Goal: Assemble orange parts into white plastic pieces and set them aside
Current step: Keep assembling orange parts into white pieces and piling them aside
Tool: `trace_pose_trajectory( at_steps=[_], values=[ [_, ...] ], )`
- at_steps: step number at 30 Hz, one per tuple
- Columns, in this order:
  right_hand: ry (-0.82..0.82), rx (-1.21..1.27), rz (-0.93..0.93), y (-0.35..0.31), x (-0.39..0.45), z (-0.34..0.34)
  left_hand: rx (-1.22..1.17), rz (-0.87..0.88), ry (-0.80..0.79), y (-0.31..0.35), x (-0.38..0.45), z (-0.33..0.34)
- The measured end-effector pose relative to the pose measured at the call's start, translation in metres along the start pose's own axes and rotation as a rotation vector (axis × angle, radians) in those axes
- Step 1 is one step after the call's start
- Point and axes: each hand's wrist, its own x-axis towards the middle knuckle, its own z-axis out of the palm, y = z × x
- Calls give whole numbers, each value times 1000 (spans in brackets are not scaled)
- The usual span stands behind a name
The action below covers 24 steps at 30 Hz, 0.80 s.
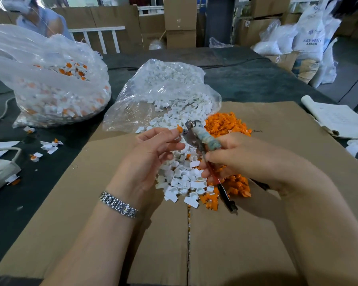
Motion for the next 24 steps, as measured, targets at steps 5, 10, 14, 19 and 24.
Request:
trace_pose_trajectory(
  at_steps=[5,10,14,19,24],
  values=[
    [22,-47,-44,-8,-4,12,18,4,31,0,0,-1],
    [26,-136,-72,-7,-6,18,48,-3,37,0,0,1],
    [73,-238,-112,-5,-7,25,91,-30,40,-1,0,0],
    [210,-315,-129,0,-2,38,121,-57,41,-1,-1,-1],
    [277,-353,-88,5,5,43,109,-81,41,-3,1,-3]
  ],
)
